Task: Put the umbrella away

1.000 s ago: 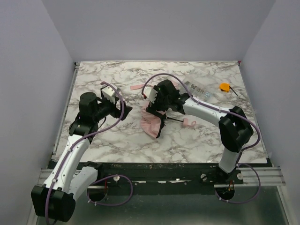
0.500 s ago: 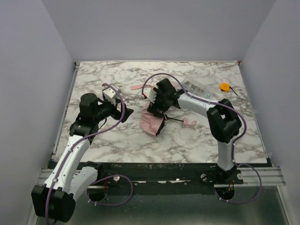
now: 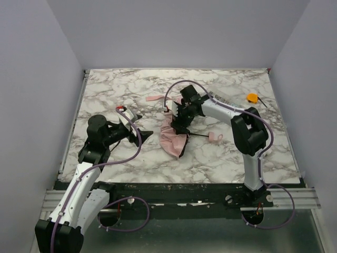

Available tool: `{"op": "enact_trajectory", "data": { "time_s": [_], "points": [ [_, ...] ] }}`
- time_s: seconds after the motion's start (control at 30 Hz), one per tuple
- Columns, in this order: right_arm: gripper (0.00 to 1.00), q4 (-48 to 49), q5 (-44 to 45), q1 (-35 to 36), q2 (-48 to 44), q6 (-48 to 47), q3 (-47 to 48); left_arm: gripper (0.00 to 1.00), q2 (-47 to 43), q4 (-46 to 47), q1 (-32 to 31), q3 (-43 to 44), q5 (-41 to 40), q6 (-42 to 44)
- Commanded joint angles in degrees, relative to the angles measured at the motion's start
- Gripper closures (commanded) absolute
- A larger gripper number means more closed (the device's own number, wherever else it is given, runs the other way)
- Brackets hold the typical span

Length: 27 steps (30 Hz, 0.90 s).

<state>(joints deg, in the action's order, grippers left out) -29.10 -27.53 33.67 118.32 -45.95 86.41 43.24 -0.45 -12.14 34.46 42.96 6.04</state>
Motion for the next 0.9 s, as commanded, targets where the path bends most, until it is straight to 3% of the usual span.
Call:
{"op": "enact_trajectory", "data": {
  "time_s": [0.0, 0.17, 0.27, 0.37, 0.47, 0.57, 0.63, 0.73, 0.77, 0.87],
  "points": [
    [0.00, -17.68, -4.67, -0.62, 4.34, -3.18, 0.26, 0.15, -0.62, 2.40, -0.59, -0.01, 4.67, 2.65],
    [0.01, -9.04, 4.47, 0.43, 5.05, 0.48, -4.23, 0.15, -1.23, 3.38, -1.04, -0.70, 5.42, 2.56],
    [0.10, -6.60, 7.29, 0.87, 5.22, 0.39, -6.52, 0.15, -1.01, 3.24, -1.74, -0.95, 5.45, 3.08],
    [0.28, -6.95, 6.43, 1.12, 4.37, -0.53, -7.72, 0.18, -0.73, 2.23, -4.07, -1.76, 5.56, 7.72],
    [0.53, -7.70, 3.25, 1.23, 1.59, -3.24, -10.00, 0.21, -0.89, -4.20, -10.83, -2.39, 1.73, 21.47],
    [0.67, -7.95, -0.42, 1.27, -2.22, -7.50, -13.25, 0.23, -0.23, -10.20, -19.62, -3.26, -4.51, 34.54],
    [0.73, -8.01, -2.26, 1.30, -4.40, -9.43, -14.99, 0.22, 1.08, -11.49, -23.84, -3.83, -8.60, 38.32],
    [0.76, -8.79, -5.26, 1.31, -7.56, -12.67, -17.37, 0.16, 5.65, -10.48, -28.72, -3.71, -14.26, 37.38],
    [0.77, -9.18, -6.05, 1.31, -8.22, -13.77, -18.24, 0.02, 7.39, -9.84, -29.82, -3.32, -15.61, 36.06],
    [0.77, -7.87, -6.79, 1.27, -9.72, -14.30, -20.80, 0.02, 13.53, -7.63, -33.15, -1.34, -22.51, 30.47]
  ]
}}
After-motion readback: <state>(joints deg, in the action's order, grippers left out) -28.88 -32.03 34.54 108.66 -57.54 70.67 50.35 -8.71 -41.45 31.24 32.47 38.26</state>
